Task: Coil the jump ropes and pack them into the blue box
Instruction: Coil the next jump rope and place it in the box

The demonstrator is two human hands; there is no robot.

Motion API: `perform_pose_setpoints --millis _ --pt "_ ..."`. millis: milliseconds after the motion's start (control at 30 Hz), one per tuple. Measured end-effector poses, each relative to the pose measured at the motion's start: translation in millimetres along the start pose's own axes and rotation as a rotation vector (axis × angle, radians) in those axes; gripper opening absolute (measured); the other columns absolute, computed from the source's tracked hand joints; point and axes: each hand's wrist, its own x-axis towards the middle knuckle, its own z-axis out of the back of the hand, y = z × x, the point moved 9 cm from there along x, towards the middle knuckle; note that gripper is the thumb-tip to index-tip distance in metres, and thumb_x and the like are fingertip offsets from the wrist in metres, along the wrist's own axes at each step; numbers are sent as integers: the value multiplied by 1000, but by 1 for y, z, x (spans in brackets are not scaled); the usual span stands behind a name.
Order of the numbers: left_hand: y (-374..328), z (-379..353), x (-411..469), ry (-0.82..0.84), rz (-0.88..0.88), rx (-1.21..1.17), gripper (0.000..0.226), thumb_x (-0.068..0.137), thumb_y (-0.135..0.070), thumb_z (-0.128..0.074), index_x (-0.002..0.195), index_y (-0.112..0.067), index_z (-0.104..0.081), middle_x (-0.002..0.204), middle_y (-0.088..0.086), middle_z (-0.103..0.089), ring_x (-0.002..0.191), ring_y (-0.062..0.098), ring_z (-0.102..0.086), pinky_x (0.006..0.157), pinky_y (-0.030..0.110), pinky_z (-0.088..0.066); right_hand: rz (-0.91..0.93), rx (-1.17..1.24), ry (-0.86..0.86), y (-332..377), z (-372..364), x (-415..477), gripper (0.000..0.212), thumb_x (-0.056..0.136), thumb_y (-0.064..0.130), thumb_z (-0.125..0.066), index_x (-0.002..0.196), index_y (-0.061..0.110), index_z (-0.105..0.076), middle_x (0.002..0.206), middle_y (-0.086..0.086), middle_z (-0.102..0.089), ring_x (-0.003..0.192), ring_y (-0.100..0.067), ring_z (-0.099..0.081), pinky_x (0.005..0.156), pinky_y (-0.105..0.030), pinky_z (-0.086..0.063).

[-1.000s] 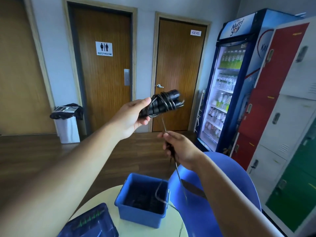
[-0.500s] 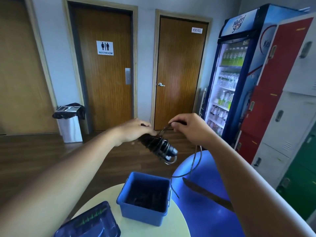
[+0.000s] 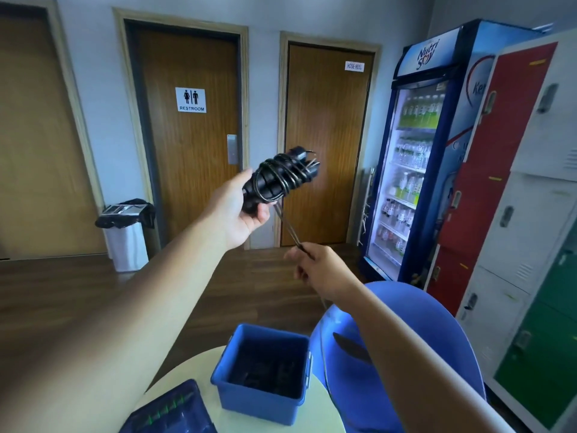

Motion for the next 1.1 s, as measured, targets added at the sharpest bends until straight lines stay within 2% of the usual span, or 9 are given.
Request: perform_pose_setpoints --millis 100,167,233,333,600,700,800,967,1100 --pt "-15 14 5 -187 -140 179 26 94 -36 -66 98 -11 -59 96 11 -63 75 18 -54 60 25 -48 36 -158 11 13 0 -4 27 102 30 -51 76 28 -59 58 8 -61 50 0 -52 49 -13 -39" --pt "-30 20 5 -250 -319 712 26 96 -40 -61 101 -15 -56 96 8 -63 70 16 -55 60 28 -48 75 -257 -13 26 8 -4 26 103 28 -51 78 30 -57 65 8 -62 55 -3 -54 43 -9 -34" --pt "-29 12 2 -215 -481 1259 24 97 -40 -58 100 -17 -54 89 4 -61 68 15 -54 56 27 -42 118 -348 -23 39 16 -4 23 102 29 -51 81 29 -60 70 6 -64 59 -8 -56 48 -16 -38" --pt "-2 0 -3 -2 -520 1547 21 94 -39 -63 91 -20 -57 80 -1 -61 67 14 -55 53 27 -35 161 -511 -83 53 31 0 20 100 33 -54 94 24 -70 79 3 -67 71 -18 -61 61 -30 -44" --pt "32 1 -30 286 -89 833 44 90 -53 -61 92 -9 -65 65 0 -53 46 10 -40 42 22 -26 93 -277 -302 59 102 -6 45 73 63 -74 69 18 -69 50 9 -53 44 -10 -42 43 -22 -33" --pt "24 -14 -40 308 -37 577 35 89 -48 -63 81 -14 -57 64 1 -50 43 10 -32 39 21 -20 49 -25 -194 48 93 -11 39 84 41 -75 67 8 -64 53 4 -51 50 -12 -42 50 -25 -36" --pt "11 -24 -41 237 -42 375 34 88 -45 -69 77 -15 -56 60 0 -51 42 9 -35 40 21 -22 32 -58 -192 38 74 -19 31 92 -5 -57 65 11 -54 61 4 -51 54 -4 -45 56 -17 -40" --pt "6 -13 -27 -33 1 178 44 75 -43 -84 97 -9 -67 82 10 -62 53 17 -50 44 23 -40 113 -163 -242 33 39 -9 31 106 29 -41 93 19 -66 64 7 -63 50 4 -56 46 -9 -38" --pt "6 -2 -16 -151 -26 194 42 76 -39 -85 97 -7 -67 87 13 -66 65 21 -58 55 27 -53 56 -364 -68 12 11 -7 21 104 29 -40 100 20 -59 82 -2 -69 71 -17 -66 66 -36 -56"
